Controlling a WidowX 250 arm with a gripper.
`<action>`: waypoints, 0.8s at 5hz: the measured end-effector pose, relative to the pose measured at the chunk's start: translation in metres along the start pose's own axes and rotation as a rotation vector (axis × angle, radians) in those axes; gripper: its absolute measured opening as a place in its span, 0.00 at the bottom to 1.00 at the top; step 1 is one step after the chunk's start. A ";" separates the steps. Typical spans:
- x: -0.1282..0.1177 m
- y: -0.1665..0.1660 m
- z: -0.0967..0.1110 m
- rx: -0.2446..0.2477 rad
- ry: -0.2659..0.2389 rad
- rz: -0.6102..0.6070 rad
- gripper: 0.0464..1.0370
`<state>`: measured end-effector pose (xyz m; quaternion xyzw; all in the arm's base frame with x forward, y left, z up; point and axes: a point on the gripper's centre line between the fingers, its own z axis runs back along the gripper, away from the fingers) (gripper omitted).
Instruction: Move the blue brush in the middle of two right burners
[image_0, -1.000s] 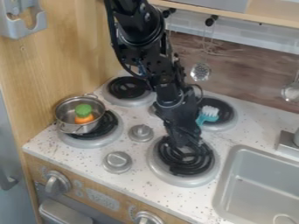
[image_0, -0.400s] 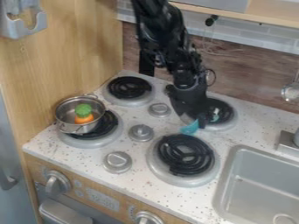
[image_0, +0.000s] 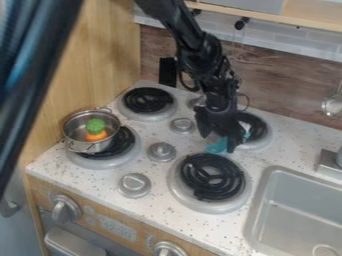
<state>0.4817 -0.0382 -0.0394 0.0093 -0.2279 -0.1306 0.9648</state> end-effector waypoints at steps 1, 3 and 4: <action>0.002 0.000 -0.007 -0.004 0.015 0.011 0.91; -0.003 -0.009 -0.004 -0.049 0.009 0.023 0.44; -0.006 -0.017 0.022 -0.098 -0.019 0.019 0.19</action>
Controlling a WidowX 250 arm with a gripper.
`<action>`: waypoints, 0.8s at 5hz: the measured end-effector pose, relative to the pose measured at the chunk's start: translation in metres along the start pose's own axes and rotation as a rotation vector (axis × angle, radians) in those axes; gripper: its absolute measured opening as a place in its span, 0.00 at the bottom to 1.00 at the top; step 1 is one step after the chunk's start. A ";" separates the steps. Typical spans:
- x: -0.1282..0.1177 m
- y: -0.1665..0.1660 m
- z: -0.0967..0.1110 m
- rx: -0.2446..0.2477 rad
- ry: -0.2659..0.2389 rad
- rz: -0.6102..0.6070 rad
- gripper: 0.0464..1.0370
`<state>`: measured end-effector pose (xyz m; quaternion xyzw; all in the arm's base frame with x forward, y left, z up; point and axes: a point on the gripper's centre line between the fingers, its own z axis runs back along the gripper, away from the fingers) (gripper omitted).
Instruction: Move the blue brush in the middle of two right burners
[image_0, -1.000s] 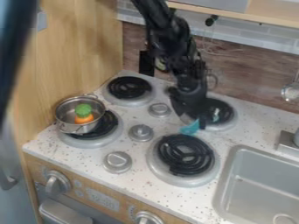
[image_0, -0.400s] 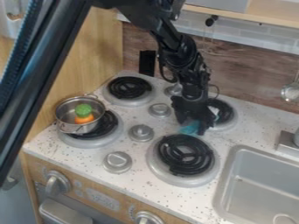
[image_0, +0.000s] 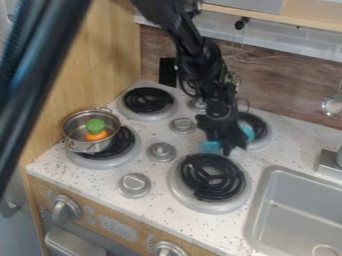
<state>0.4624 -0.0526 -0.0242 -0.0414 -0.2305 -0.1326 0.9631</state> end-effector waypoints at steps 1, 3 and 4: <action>-0.001 -0.013 0.040 -0.043 -0.072 -0.014 0.04; -0.046 -0.017 0.053 -0.046 -0.018 -0.072 0.00; -0.061 -0.017 0.055 -0.035 0.023 -0.085 0.02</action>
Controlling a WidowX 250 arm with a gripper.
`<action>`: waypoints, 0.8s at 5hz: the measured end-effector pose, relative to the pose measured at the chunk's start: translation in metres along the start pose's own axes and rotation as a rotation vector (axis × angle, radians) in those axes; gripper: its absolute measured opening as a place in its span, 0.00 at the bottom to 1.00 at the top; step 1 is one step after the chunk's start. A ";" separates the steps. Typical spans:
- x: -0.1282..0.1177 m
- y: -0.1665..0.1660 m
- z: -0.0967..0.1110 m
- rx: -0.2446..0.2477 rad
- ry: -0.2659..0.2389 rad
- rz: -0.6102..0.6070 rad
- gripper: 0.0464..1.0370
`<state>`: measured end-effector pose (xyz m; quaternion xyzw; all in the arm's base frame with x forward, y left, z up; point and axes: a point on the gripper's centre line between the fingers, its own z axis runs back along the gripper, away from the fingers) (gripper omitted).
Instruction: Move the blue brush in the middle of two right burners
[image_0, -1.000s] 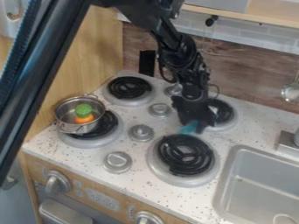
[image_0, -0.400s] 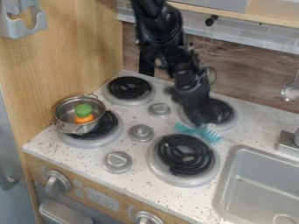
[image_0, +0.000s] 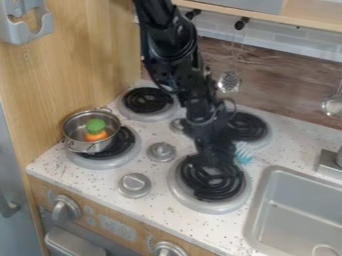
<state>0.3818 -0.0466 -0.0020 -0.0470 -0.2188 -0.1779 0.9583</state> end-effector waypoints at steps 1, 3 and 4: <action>-0.006 -0.001 0.002 -0.003 0.049 0.034 0.17; 0.012 0.009 0.010 0.020 0.087 0.081 0.72; 0.007 0.016 0.007 0.050 0.198 0.119 0.97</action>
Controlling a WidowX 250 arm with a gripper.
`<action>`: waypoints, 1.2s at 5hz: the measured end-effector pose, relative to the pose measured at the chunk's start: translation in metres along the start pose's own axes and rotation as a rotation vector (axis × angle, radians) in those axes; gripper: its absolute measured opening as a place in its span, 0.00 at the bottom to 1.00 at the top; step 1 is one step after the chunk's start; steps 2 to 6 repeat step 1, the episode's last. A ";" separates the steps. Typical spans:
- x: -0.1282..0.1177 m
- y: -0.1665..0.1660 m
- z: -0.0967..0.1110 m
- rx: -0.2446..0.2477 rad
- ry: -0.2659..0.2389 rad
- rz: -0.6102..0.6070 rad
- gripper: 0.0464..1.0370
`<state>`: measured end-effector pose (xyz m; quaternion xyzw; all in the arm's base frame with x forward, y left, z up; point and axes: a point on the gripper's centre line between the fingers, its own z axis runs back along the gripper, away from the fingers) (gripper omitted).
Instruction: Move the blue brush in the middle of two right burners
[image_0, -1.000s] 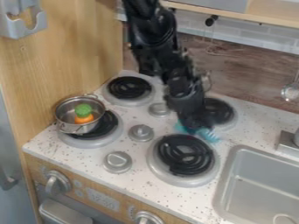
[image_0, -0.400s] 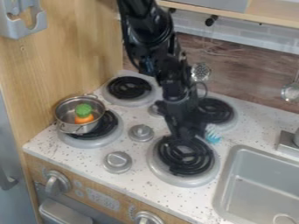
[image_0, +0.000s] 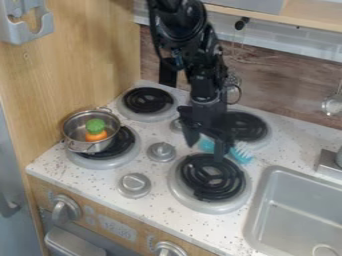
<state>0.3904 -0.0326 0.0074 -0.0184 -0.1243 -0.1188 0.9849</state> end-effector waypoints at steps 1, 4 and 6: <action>-0.001 0.001 0.000 0.002 0.004 0.004 0.97; -0.001 0.001 0.000 0.002 0.004 0.004 0.97; -0.001 0.001 0.000 0.002 0.004 0.004 0.97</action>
